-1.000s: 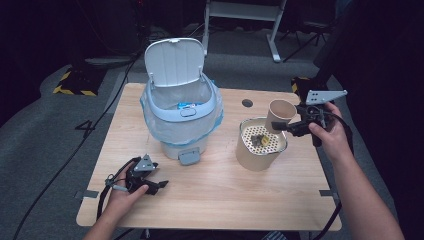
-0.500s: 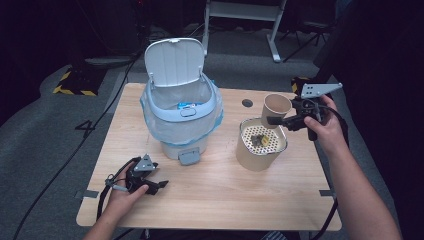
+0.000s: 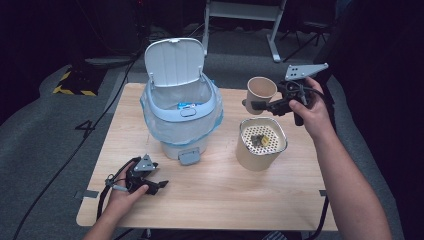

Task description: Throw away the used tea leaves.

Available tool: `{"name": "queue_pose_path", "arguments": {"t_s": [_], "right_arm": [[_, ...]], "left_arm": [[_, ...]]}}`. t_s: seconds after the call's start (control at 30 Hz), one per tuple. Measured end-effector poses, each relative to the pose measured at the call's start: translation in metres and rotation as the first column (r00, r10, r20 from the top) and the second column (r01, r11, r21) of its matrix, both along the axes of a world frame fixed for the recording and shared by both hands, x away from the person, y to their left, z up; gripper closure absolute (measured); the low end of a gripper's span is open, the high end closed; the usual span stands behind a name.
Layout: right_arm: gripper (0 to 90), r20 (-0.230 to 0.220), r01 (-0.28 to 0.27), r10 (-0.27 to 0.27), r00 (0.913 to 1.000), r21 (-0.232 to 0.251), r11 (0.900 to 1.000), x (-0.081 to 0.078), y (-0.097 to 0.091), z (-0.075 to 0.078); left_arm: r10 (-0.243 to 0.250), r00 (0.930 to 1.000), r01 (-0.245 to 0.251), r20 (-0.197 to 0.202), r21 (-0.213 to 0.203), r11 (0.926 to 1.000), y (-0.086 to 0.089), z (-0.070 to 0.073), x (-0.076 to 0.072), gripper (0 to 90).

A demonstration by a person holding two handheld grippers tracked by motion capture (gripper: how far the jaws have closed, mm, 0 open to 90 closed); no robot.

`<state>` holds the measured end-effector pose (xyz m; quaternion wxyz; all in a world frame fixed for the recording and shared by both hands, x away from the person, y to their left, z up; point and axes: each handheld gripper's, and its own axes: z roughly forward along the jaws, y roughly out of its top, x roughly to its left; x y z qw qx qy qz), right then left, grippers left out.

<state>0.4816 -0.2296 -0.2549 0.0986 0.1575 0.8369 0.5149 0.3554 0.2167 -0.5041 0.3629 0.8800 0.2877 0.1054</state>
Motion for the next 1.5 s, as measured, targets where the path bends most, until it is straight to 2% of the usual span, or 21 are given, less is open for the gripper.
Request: {"name": "queue_pose_path", "arguments": {"t_s": [0.1,0.2,0.5,0.7,0.83,0.93,1.07,1.17,1.27,1.5], "right_arm": [[28.0,0.006,-0.003,0.003,1.0,0.006,1.0,0.004,0.014,0.005],[27.9,0.01,-0.003,0.003,0.9999,0.012,0.9999,0.006,0.02,0.007],[27.8,0.025,-0.011,0.01,0.9996,0.057,0.9983,0.018,0.05,0.018],[27.6,0.031,-0.037,0.035,0.9989,0.077,0.9963,0.021,0.072,0.022],[27.6,0.032,-0.048,0.044,0.9985,0.108,0.993,0.025,0.091,0.019],[27.5,0.036,-0.049,0.045,0.9983,0.11,0.9928,0.027,0.099,0.017],[27.4,0.038,-0.051,0.046,0.9982,0.135,0.9896,0.029,0.114,0.016],[27.4,0.037,-0.035,0.03,0.9989,0.149,0.9883,0.031,0.125,0.014],[27.4,0.041,-0.023,0.017,0.999,0.151,0.9883,0.033,0.136,0.011],[27.4,0.012,-0.01,0.009,0.9999,0.132,0.9912,0.036,0.154,0.0]], "left_arm": [[0.0,1.0,0.0,0.0,0.0,1.0,0.0,0.0,0.0,21.7],[0.002,1.0,-0.002,-0.001,0.001,1.0,0.0,0.0,0.0,21.6],[-0.001,1.0,0.001,0.0,0.003,1.0,0.0,0.0,0.001,21.2],[-0.001,1.0,0.001,0.0,0.003,1.0,0.0,0.0,0.001,21.2],[-0.002,1.0,0.002,0.0,0.004,1.0,0.0,0.0,0.001,21.2],[-0.001,1.0,0.001,0.001,0.003,1.0,0.0,0.0,0.001,21.1],[-0.001,1.0,0.001,0.001,0.004,1.0,0.0,0.0,0.001,21.1],[-0.001,1.0,0.001,0.002,0.004,1.0,0.0,0.0,0.001,21.1],[0.0,1.0,0.0,0.0,0.001,1.0,-0.001,0.0,0.001,21.1],[-0.001,1.0,0.001,0.0,0.002,1.0,-0.001,0.0,0.001,21.1]]}}
